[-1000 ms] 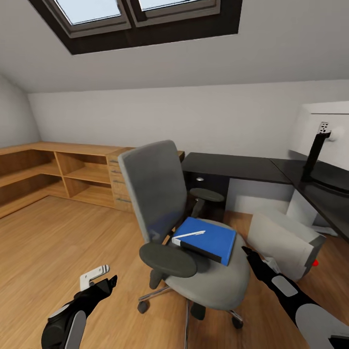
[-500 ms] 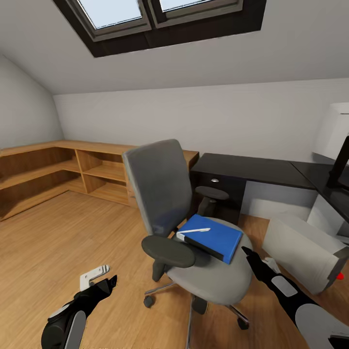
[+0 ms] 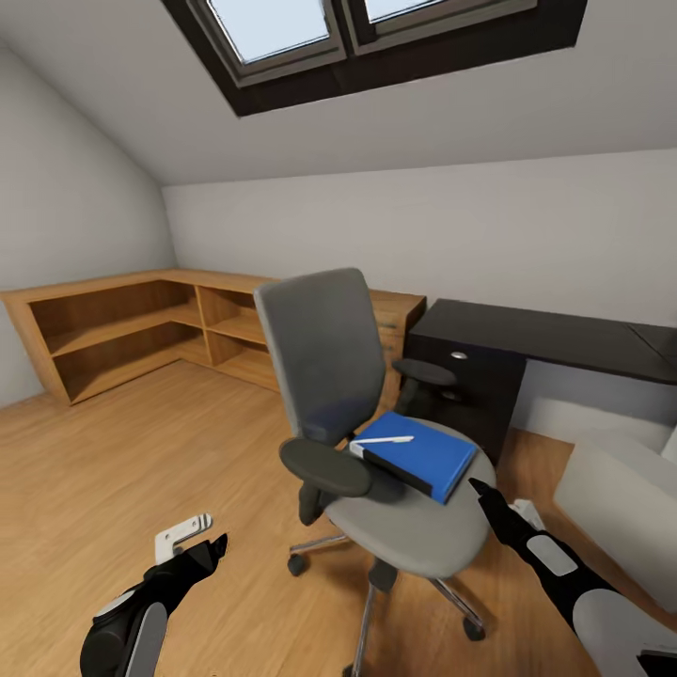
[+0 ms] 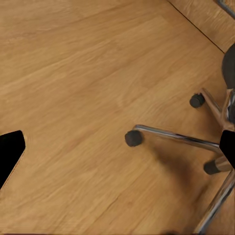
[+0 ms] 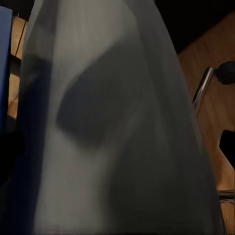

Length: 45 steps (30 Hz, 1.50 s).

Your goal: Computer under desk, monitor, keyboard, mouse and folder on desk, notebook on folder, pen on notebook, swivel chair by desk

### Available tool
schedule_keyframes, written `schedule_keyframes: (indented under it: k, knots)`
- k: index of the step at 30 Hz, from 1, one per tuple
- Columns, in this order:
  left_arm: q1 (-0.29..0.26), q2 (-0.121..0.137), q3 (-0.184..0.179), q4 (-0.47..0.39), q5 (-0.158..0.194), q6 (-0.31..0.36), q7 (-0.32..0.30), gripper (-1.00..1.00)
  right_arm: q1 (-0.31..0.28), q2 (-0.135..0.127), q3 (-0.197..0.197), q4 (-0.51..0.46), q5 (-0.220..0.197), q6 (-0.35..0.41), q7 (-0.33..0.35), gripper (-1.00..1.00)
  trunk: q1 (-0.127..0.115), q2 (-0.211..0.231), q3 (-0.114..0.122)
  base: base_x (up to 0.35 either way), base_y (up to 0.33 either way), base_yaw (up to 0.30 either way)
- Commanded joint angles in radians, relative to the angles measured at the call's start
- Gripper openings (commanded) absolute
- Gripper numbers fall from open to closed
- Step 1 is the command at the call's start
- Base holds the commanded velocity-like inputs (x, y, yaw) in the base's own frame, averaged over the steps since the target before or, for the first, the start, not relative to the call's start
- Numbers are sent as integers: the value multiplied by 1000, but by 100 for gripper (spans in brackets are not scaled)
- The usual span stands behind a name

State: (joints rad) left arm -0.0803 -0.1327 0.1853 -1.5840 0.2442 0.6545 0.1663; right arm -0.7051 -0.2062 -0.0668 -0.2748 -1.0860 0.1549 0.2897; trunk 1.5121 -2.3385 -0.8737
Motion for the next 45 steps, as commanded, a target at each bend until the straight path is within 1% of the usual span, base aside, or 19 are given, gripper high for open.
schedule_keyframes:
  k: [1,19,29,45]
  knots:
    - [-1,-1,0,-1,10,4,7,100,-1,0,-4,-1,-11,9,6,100,0,0,-1,0,0,274]
    - [-1,-1,0,-1,11,3,7,100,-1,-2,-4,-3,-11,9,6,100,0,0,-1,13,0,249]
    - [-1,-1,-1,-1,11,2,7,100,-1,-2,-4,-3,-9,9,7,100,0,0,-1,209,0,28]
    - [-1,-1,-1,1,10,4,7,100,-1,4,-2,-2,-10,9,6,100,0,0,-1,-4,0,0]
